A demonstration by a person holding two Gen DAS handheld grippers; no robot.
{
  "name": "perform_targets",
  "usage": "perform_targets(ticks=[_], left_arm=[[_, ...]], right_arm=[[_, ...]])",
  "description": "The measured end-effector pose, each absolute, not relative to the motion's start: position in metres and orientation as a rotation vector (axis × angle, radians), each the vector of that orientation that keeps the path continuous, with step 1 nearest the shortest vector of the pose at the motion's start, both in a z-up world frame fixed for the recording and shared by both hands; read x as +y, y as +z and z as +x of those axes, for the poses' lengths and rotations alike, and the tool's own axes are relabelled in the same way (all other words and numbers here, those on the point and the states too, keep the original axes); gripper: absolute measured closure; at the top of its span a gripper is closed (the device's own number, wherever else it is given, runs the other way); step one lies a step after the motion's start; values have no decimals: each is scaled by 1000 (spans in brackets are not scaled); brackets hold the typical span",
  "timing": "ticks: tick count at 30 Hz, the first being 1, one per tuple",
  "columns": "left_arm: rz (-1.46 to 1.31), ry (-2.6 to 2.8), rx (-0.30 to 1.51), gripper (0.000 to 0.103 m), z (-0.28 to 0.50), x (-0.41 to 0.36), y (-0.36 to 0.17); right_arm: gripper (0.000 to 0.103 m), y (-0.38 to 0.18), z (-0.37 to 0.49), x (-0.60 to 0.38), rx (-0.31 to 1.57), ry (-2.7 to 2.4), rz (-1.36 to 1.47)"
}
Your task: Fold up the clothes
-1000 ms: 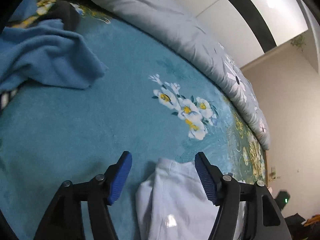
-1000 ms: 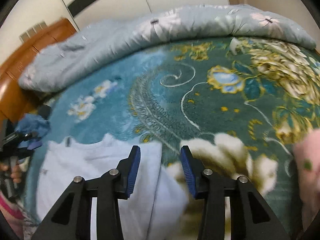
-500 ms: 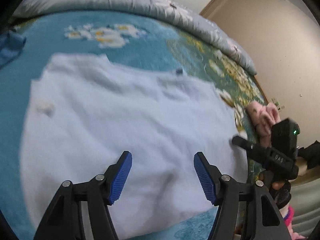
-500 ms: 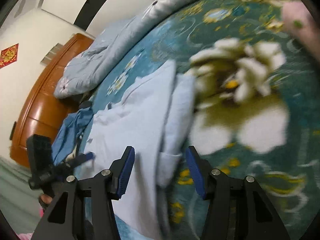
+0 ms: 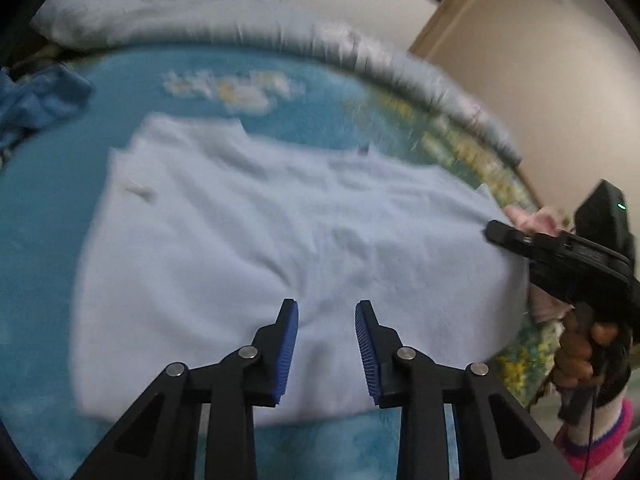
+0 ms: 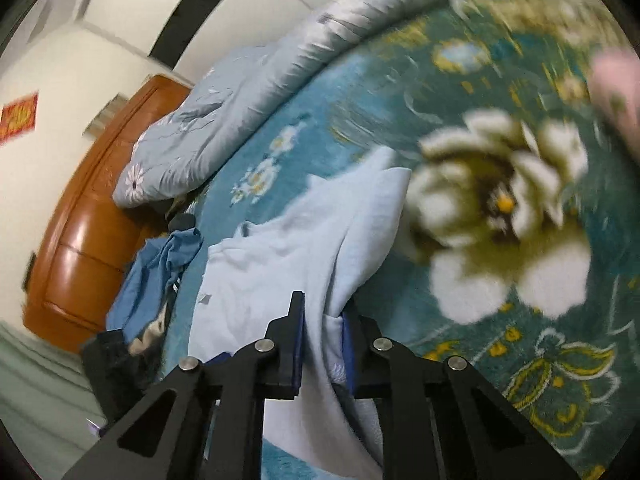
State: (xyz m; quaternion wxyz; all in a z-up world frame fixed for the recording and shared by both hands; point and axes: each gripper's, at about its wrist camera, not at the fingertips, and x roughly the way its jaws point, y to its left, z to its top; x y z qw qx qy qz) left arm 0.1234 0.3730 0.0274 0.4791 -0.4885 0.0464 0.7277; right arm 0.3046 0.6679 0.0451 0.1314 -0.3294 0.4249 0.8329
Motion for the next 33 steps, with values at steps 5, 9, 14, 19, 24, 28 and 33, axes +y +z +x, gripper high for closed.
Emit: perform_targets(ticks=[5,9,14,19,24,28,33], left_arm=[[-1110,1910,64,70,109,300,55],[-1120,1970,-60,69,88,242,61],[-1147,2028,-181,64,69,195,56],[-1172,2043,-230,61,64,172,51],[-1225,2046,-258,59,58,161,37],[-1253,2021,-305,56,54,159,30],[-1242,1875,-390,47,58,176,27]], right_arm=[[87,90,270,629,1010,2471,-1027],[88,123,227,586,833,2536,-1093],[88,136,152,524,629,2573,-1214],[88,97,87,481,535,2500,-1364],[83,57,57,451,482,2426,-1512],[68,61,65,441,609,2547,-1602],[58,93,107,460,693,2688,-1420]])
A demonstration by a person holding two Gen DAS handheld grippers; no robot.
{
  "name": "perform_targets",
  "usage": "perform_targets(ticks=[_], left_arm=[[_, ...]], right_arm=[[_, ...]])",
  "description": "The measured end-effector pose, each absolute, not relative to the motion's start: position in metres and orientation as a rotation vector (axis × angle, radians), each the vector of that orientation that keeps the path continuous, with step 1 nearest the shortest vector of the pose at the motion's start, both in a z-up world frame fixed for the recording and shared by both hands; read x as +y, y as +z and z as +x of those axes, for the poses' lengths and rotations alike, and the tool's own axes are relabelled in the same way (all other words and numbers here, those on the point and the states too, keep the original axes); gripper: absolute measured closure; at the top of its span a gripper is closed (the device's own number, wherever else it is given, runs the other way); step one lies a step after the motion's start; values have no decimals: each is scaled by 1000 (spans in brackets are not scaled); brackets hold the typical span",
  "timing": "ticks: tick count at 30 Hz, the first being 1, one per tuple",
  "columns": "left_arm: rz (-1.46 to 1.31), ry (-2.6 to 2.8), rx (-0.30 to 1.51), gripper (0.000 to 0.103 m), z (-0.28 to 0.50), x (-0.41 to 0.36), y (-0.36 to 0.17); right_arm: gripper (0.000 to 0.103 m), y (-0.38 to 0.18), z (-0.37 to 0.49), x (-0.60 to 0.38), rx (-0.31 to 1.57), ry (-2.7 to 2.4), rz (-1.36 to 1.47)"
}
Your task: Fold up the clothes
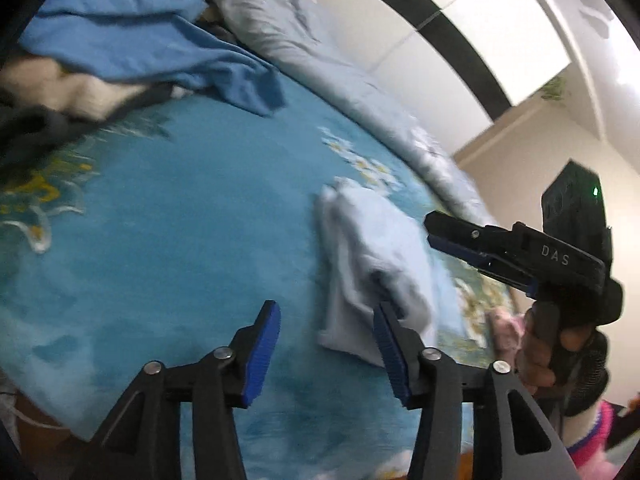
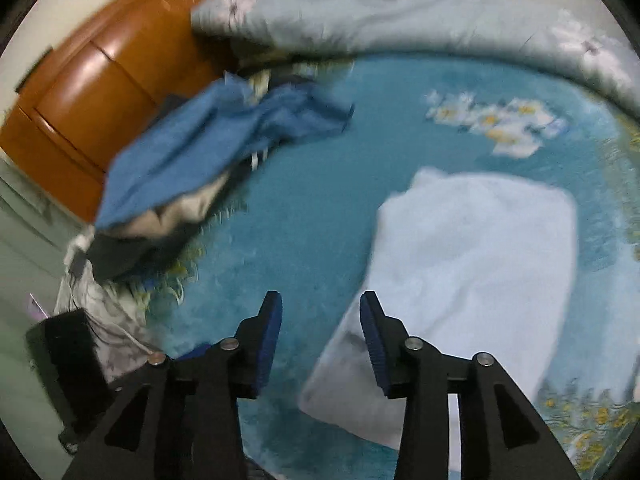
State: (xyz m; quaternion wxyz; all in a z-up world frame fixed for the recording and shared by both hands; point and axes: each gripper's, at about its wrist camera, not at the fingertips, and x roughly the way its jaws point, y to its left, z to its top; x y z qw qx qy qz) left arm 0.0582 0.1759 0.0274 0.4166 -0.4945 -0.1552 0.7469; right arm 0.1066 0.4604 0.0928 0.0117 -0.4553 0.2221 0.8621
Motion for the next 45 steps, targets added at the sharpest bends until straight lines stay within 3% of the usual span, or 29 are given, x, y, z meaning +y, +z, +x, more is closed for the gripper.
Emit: perform_targets(ticks=[4,9,10,12,18,20,22,23,28,31,32,33,35,42,45], left_arm=[[-1198,1754,-412,43,63,207,31],[-1215,1737,-282,46,64,255,22],[-1227,1724,-275,48,63,262,18],[-1276,1751,-251,71,61,266,6],[-1355,1722,-286,78,52,256,-22],[-1307,1710,-298,73,47,255,-9],[-1260,1698,-310,57,42,254,5],[-1257,1715,-313,42,34,258,9],[-1301,1705,-295,39,-6,304,3],[-1342,1699,-264,42,-19,324,-12],[-1350,1698,-266,50,-22,326,-17],[-1352,1706,-272,66,-24,328,-18],[-1345,1723,-266,87,-27,331,-19],[-1288,1746,-237,91,-46,337,-14],[-1344,1747,-203,87,-53,339,-30]], right_arm=[[57,88,147,504,736,2585,-1312],[57,64,183,534,831,2502,-1306],[57,61,189,538,841,2496,-1305],[57,56,199,543,851,2489,-1303],[57,33,207,545,829,2493,-1342],[57,19,210,548,873,2482,-1360],[57,10,212,551,912,2478,-1362],[57,6,213,552,932,2479,-1361],[56,-9,218,549,1027,2494,-1351],[56,-10,224,551,1061,2510,-1321],[56,-10,226,551,1068,2513,-1317],[56,-11,227,551,1072,2518,-1314],[55,-11,229,551,1071,2529,-1308],[50,-13,231,552,1089,2562,-1289],[49,-13,231,550,1093,2572,-1282]])
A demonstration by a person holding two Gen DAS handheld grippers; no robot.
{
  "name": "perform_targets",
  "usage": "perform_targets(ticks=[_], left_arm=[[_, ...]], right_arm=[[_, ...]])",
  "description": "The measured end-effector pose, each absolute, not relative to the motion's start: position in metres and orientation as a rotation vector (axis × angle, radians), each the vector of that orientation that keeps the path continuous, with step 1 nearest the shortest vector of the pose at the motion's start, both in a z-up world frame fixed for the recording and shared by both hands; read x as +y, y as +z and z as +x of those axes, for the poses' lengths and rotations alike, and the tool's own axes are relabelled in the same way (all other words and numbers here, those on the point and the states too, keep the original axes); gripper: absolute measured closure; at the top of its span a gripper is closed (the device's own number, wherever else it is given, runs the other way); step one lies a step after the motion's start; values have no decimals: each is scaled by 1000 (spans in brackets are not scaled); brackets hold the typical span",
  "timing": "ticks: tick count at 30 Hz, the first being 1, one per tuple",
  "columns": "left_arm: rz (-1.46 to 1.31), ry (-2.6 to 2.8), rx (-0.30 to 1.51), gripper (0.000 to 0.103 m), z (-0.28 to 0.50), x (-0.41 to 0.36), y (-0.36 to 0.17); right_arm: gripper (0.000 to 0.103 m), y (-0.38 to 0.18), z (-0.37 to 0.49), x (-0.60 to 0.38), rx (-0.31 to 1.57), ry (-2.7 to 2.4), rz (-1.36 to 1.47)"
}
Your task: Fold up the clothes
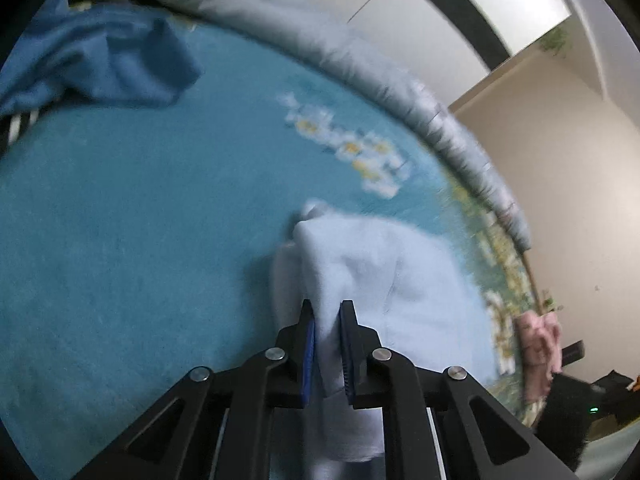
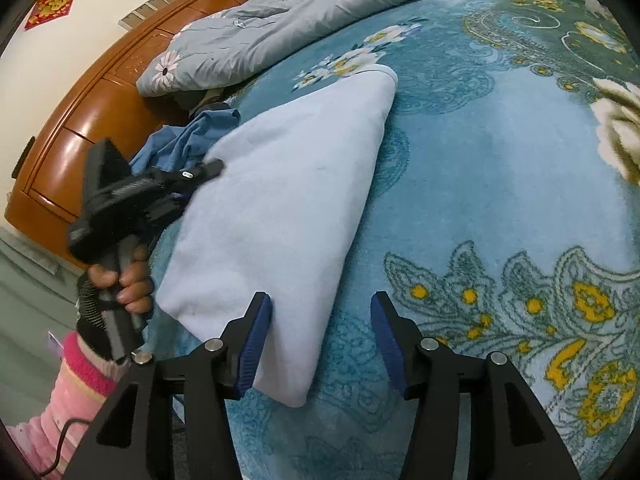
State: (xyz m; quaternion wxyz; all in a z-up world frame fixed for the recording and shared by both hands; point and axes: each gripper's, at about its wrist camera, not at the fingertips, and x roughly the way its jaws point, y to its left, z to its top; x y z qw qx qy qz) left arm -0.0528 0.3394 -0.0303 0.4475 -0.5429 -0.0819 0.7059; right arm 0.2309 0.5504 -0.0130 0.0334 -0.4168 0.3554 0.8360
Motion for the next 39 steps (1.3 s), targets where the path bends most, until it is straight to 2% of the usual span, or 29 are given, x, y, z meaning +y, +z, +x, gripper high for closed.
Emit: perform_targets(ticks=[2,4,6,10,13,14,15,17,18,24,32,34,38,39], left_arm=[[-1362,1716,-260,87,-55,334,-37],[-1358,1678,-343,80,-57,323,-34],[-1340,1692,-367,67,-55,310,-27],[-1275,1741,-363,57,-42,289,-11],[-1237,1761,-391,45,-32,275,-1],[-1238,1765,-399,44,-29,272,0],[-1240,1768,-407,44,-27,269,1],[-1244,1775,-413,44,-23,265,3],[-1245,1777,-409,44,-22,266,3],[-1260,1780,-389,43,-13,270,8],[-1270,1765,-303,43,-3,287,16],[-1256,1758,-275,42,-1,291,21],[-1246,1738,-229,40,-1,311,25],[-1244,1724,-212,39,-2,321,24]], right_arm=[[49,-13,231,548,1091,2573,-1287],[49,-12,231,544,1082,2579,-1303],[49,-11,231,538,1068,2583,-1319],[49,-6,228,527,1001,2576,-1333],[49,-4,225,520,932,2568,-1327],[51,-3,223,516,907,2571,-1324],[61,-3,222,515,897,2575,-1321],[70,-3,220,512,897,2583,-1315],[77,-3,220,512,889,2588,-1315],[89,1,227,518,857,2638,-1319],[93,13,248,561,996,2726,-1345],[93,23,258,584,974,2734,-1363],[93,44,273,638,774,2736,-1444],[93,42,274,649,780,2725,-1464]])
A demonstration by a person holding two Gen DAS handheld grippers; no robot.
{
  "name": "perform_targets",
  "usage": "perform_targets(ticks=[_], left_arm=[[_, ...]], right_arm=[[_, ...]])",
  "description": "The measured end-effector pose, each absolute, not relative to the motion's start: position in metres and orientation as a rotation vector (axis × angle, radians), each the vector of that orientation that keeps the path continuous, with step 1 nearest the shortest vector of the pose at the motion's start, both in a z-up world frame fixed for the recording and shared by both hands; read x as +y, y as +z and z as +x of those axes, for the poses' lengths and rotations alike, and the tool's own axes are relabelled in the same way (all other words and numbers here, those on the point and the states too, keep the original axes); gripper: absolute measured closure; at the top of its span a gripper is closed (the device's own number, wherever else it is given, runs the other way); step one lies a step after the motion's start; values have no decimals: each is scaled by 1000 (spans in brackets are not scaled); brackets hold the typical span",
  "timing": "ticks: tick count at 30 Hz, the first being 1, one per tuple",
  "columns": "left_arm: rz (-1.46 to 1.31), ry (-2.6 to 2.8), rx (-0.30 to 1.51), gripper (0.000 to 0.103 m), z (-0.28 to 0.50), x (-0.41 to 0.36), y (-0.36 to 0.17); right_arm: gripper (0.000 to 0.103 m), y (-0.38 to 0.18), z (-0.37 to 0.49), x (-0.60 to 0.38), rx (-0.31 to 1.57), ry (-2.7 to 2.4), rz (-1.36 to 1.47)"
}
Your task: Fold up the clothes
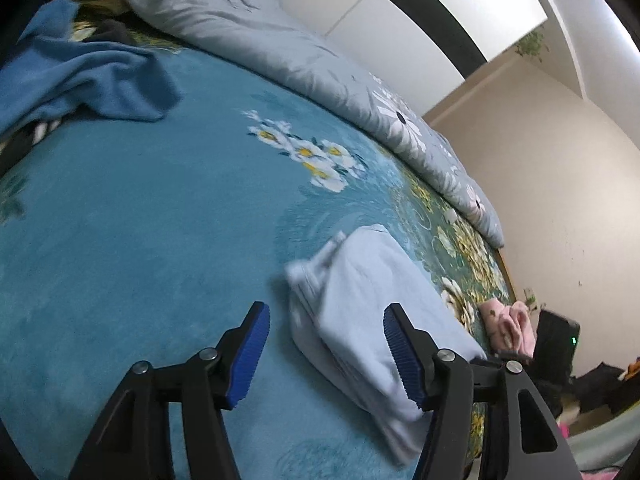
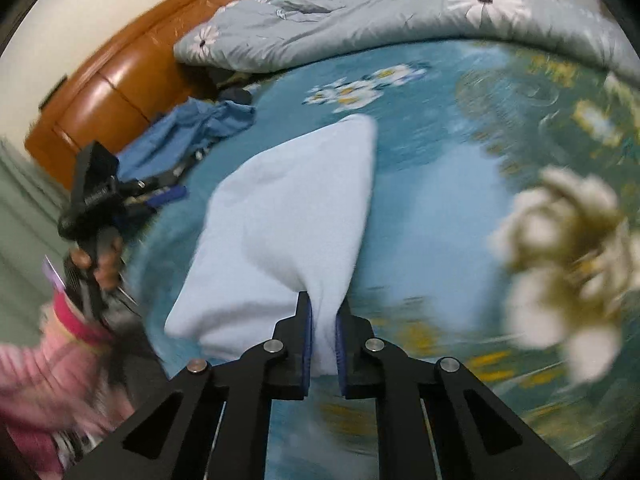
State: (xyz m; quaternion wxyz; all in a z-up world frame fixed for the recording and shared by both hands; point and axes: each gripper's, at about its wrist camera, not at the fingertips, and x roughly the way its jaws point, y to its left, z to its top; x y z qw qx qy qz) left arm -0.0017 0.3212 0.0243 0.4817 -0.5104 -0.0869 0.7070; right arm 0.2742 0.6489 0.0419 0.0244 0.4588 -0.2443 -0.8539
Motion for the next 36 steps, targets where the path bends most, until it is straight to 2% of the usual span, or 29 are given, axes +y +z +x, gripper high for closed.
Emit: perform_targets(ticks=[5,8,10,12,19,25,27,29,31,33,36], left_arm=[[-1272,1649,-78,39,-7,383,14],[-1299,1593,16,39,-9,411,2],[-1319,1591,80,39,-12,423,-7],[-1335,1604,111,39,-17,428,-15],[-1367,1526,59,37,-17,428,-23],[-1395,1489,-40,37,-13,419,-25],[-1399,1480,-64,39,-11,418,-26],[-1396,1490,-74,41,-8,417,-26],[-1402,1512,-71,53,-6,416,-26],[-1408,1530,-63,72,-2,415,-26],[-1429,1533,-99,81,3,410,-28]], right_arm=[[91,13,280,696,-935,-2545,1488],[86,12,289,693,-982,-2600,1461],[67,16,304,690,-1051,-2673,1415],[59,16,320,687,-1133,-2736,1372],[57,-14,356,675,-1579,-2768,1142],[56,-23,345,663,-1742,-2756,964],[58,-24,344,661,-1770,-2750,911],[70,-24,341,660,-1789,-2740,881],[87,-22,336,661,-1793,-2737,884],[89,-16,333,662,-1776,-2739,870],[91,4,327,661,-1664,-2780,864]])
